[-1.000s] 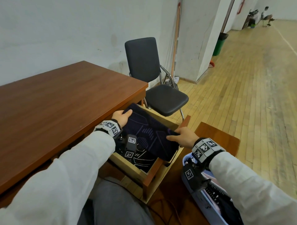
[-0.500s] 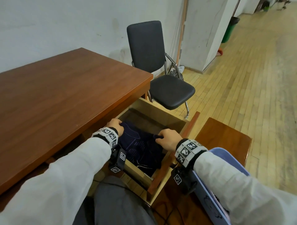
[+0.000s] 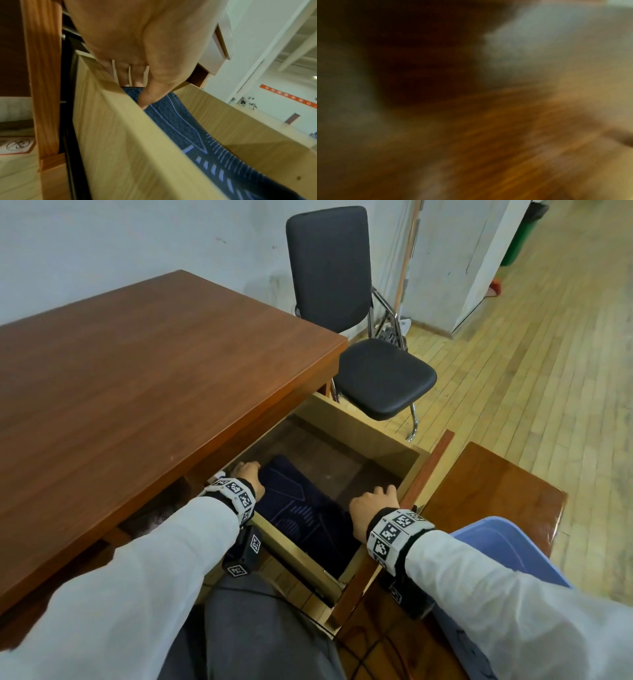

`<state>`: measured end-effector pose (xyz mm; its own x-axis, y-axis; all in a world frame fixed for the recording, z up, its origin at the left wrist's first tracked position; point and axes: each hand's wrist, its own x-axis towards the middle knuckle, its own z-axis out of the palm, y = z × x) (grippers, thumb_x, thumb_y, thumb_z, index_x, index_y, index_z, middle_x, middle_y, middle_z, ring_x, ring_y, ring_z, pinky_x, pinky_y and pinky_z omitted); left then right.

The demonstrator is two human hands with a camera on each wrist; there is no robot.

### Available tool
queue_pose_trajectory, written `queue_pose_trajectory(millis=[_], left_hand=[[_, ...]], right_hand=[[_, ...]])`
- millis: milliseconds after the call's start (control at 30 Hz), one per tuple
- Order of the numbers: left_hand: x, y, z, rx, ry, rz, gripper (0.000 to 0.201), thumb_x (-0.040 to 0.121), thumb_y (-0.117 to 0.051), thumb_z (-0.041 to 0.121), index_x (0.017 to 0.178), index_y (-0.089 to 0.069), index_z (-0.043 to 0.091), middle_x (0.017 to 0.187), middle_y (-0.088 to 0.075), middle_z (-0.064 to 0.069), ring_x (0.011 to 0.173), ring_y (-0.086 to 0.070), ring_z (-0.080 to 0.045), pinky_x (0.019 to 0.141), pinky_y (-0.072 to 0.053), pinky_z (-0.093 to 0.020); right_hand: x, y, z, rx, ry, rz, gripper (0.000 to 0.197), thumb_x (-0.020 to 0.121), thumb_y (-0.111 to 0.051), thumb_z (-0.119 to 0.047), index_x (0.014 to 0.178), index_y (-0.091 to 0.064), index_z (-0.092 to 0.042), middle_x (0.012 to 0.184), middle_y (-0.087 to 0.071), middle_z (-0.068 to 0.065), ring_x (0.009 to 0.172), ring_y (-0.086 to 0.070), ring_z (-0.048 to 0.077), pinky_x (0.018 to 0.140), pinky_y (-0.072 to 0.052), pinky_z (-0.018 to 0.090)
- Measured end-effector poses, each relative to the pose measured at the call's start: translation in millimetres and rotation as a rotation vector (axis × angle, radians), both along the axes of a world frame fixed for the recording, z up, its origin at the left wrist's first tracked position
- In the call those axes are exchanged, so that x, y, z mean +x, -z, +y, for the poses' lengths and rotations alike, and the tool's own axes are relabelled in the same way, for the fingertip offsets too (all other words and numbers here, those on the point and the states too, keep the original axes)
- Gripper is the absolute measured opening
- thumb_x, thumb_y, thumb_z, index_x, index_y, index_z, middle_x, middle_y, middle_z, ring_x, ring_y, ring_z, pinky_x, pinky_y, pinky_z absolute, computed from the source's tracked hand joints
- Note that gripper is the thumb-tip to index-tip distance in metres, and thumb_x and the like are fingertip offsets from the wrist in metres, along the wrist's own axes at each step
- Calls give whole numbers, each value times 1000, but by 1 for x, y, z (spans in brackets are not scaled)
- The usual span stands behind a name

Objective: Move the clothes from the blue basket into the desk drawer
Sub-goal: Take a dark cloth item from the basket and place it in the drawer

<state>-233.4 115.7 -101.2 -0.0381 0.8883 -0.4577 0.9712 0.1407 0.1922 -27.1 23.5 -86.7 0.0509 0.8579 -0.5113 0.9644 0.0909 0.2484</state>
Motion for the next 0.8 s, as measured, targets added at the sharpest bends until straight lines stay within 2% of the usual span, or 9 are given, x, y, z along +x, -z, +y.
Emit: queue_pose_trajectory(millis=[100,200,333,500,600,700,767,800], left_hand=[[2,4,-2,-38,86,83,51,91,-53,10,140,-40,13,142,-46,-12,130,-47,-31,105,-41,-41],[5,7,-4,-79,123,180,40,93,-50,14,133,-46,14,134,-55,-10,124,-51,-29,104,-37,-40],[5,8,-6,-125,138,210,32,93,-47,16,125,-51,15,126,-60,-10,118,-55,-29,101,-36,-38],[4,7,-8,-115,133,213,36,93,-47,16,129,-47,16,129,-59,-9,119,-54,-28,103,-35,-38],[4,2,-9,-133,110,159,41,93,-48,15,134,-44,14,133,-56,-11,120,-54,-30,101,-41,-38],[7,-10,-8,-87,76,55,47,93,-50,13,139,-42,8,138,-51,-14,122,-53,-31,99,-47,-38],[14,-23,-10,0,63,-8,52,94,-49,9,145,-36,8,146,-43,-14,130,-47,-31,104,-43,-37],[20,-29,-12,48,65,-56,53,94,-48,7,145,-36,9,147,-42,-14,132,-46,-31,105,-42,-37]], right_hand=[[-1,0,4,-21,38,29,24,85,-59,-35,104,-62,-21,112,-65,3,114,-54,27,98,-27,45],[-2,2,5,-70,96,27,27,86,-57,-40,106,-63,-22,114,-64,3,114,-53,27,99,-27,46],[-3,6,4,-56,89,1,27,87,-56,-32,110,-62,-21,120,-62,5,118,-49,27,100,-28,45],[-3,7,3,-3,94,-41,36,87,-54,-24,122,-59,-18,128,-55,9,123,-44,30,102,-28,46],[-2,6,1,-16,77,-28,35,86,-56,-28,119,-60,-18,127,-56,8,122,-45,30,102,-27,47],[3,-7,0,33,108,137,38,88,-56,-40,118,-59,-17,126,-56,7,121,-47,31,103,-30,48],[13,-24,-2,155,202,394,37,90,-53,-38,121,-58,-18,124,-59,7,116,-53,28,99,-41,41],[22,-37,-5,226,260,534,33,91,-53,-33,120,-59,-19,121,-61,5,110,-57,25,93,-46,36]])
